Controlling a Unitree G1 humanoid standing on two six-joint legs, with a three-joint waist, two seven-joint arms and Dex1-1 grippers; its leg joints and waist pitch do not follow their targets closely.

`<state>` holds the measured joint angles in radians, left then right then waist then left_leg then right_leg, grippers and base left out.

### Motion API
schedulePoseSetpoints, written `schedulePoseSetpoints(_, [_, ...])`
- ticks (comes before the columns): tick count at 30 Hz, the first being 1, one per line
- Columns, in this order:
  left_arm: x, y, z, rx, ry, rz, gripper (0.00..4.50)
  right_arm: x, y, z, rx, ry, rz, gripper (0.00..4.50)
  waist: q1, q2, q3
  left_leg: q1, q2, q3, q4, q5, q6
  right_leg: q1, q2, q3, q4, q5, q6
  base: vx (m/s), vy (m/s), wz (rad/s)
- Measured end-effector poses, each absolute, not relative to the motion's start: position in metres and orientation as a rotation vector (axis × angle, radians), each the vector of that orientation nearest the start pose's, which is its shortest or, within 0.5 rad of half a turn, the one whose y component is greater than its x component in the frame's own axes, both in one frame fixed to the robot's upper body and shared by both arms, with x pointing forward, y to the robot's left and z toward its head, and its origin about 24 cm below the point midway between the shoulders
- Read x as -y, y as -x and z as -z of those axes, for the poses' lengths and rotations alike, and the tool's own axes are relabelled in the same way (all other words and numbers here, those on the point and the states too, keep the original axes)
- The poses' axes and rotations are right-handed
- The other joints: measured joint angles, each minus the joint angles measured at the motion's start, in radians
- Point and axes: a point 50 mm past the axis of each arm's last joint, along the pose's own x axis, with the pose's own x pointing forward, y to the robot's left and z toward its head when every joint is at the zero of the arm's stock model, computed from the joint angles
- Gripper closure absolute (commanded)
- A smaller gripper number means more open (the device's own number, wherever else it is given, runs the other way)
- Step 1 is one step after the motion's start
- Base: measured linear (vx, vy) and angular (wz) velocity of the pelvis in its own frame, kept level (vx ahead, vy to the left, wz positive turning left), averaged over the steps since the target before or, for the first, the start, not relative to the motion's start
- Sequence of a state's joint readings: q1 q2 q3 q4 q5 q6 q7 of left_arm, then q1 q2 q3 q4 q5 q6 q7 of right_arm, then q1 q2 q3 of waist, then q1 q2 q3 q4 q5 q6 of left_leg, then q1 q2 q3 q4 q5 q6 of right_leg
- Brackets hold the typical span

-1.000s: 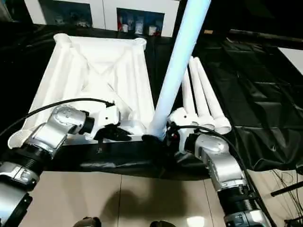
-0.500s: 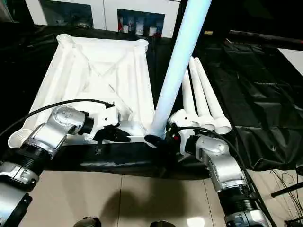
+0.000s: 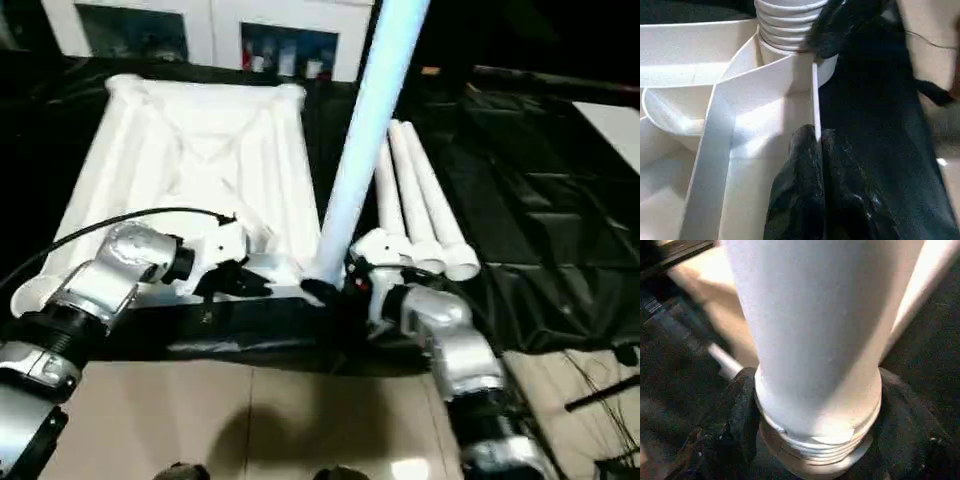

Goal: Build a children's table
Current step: Rotate leg to tighten

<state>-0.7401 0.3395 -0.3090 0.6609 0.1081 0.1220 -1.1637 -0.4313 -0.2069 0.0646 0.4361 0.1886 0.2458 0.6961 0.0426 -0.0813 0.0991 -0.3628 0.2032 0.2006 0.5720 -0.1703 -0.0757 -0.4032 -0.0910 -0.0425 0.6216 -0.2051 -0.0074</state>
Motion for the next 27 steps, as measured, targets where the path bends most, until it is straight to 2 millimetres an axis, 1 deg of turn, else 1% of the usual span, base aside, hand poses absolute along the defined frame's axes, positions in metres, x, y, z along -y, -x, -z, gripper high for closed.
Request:
schedulePoseSetpoints(4, [-0.103,-0.348,-0.072,-0.452,-0.488,1.139,4.50,0.119,-0.337,-0.038,-0.308,-0.105,-0.603,1.75,-0.010,0.000,-0.002,0.006,0.000,0.000,0.000,0.000,-0.001,0.004,0.000,0.001,-0.002,0.001,-0.001,0.000,0.000,0.00])
schedulePoseSetpoints(8, [-0.089,-0.351,-0.066,-0.480,-0.424,1.005,4.50,0.111,-0.353,-0.037,-0.338,-0.137,-0.476,1.75,-0.012,0.001,-0.006,0.009,-0.001,-0.002,-0.002,0.000,-0.001,0.006,0.000,-0.001,-0.010,-0.002,0.004,0.000,0.000,0.00])
schedulePoseSetpoints(10, [-0.081,-0.351,-0.065,-0.488,-0.401,0.945,4.50,0.105,-0.360,-0.039,-0.355,-0.157,-0.415,1.75,-0.014,-0.004,-0.009,0.010,-0.002,-0.003,-0.002,0.000,0.000,0.005,0.000,-0.001,-0.013,-0.002,0.004,0.000,0.000,0.00])
schedulePoseSetpoints(11, [-0.074,-0.349,-0.063,-0.490,-0.381,0.925,4.50,0.106,-0.362,-0.038,-0.368,-0.165,-0.384,1.75,-0.011,-0.008,-0.011,0.010,-0.002,-0.003,-0.002,0.000,0.000,0.005,-0.001,-0.001,-0.015,-0.003,0.005,0.000,0.000,0.00])
schedulePoseSetpoints(13, [-0.068,-0.346,-0.061,-0.490,-0.347,0.889,4.50,0.103,-0.366,-0.037,-0.380,-0.177,-0.349,1.75,-0.011,-0.015,-0.015,0.010,-0.002,-0.003,-0.002,0.000,0.000,0.005,-0.001,-0.001,-0.016,-0.003,0.005,0.000,0.000,0.00])
schedulePoseSetpoints(14, [-0.066,-0.345,-0.060,-0.493,-0.337,0.873,4.50,0.101,-0.367,-0.037,-0.385,-0.184,-0.337,1.75,-0.012,-0.020,-0.016,0.010,-0.002,-0.003,-0.002,0.000,0.000,0.005,-0.001,-0.001,-0.017,-0.003,0.005,0.000,0.000,0.00])
schedulePoseSetpoints(17, [-0.064,-0.344,-0.060,-0.481,-0.340,0.855,4.50,0.098,-0.369,-0.037,-0.390,-0.177,-0.330,1.75,-0.011,-0.027,-0.017,0.008,-0.002,-0.004,-0.005,0.000,0.000,0.005,-0.001,-0.003,-0.025,-0.003,0.005,0.000,0.000,0.00])
schedulePoseSetpoints(19, [-0.065,-0.345,-0.060,-0.478,-0.343,0.854,4.50,0.097,-0.369,-0.037,-0.384,-0.171,-0.332,1.75,-0.012,-0.027,-0.017,0.007,-0.003,-0.004,-0.006,0.000,0.000,0.004,-0.001,-0.003,-0.030,-0.003,0.005,0.000,0.000,0.00])
schedulePoseSetpoints(25, [-0.069,-0.345,-0.061,-0.472,-0.352,0.847,4.50,0.093,-0.371,-0.038,-0.377,-0.166,-0.337,1.75,-0.013,-0.027,-0.017,0.006,-0.004,-0.004,-0.008,0.000,0.000,-0.002,-0.001,-0.002,-0.031,-0.003,0.005,0.000,0.000,0.00])
schedulePoseSetpoints(26, [-0.070,-0.345,-0.061,-0.470,-0.355,0.848,4.50,0.093,-0.371,-0.038,-0.377,-0.166,-0.338,1.19,-0.013,-0.027,-0.017,0.006,-0.004,-0.004,-0.009,0.000,0.000,-0.002,-0.001,-0.002,-0.030,-0.003,0.005,0.000,0.000,0.00])
schedulePoseSetpoints(27, [-0.070,-0.345,-0.061,-0.468,-0.358,0.851,4.50,0.092,-0.372,-0.038,-0.375,-0.166,-0.342,1.05,-0.013,-0.027,-0.017,0.006,-0.004,-0.004,-0.010,0.000,0.000,-0.003,-0.001,-0.002,-0.030,-0.003,0.005,0.000,0.000,0.00])
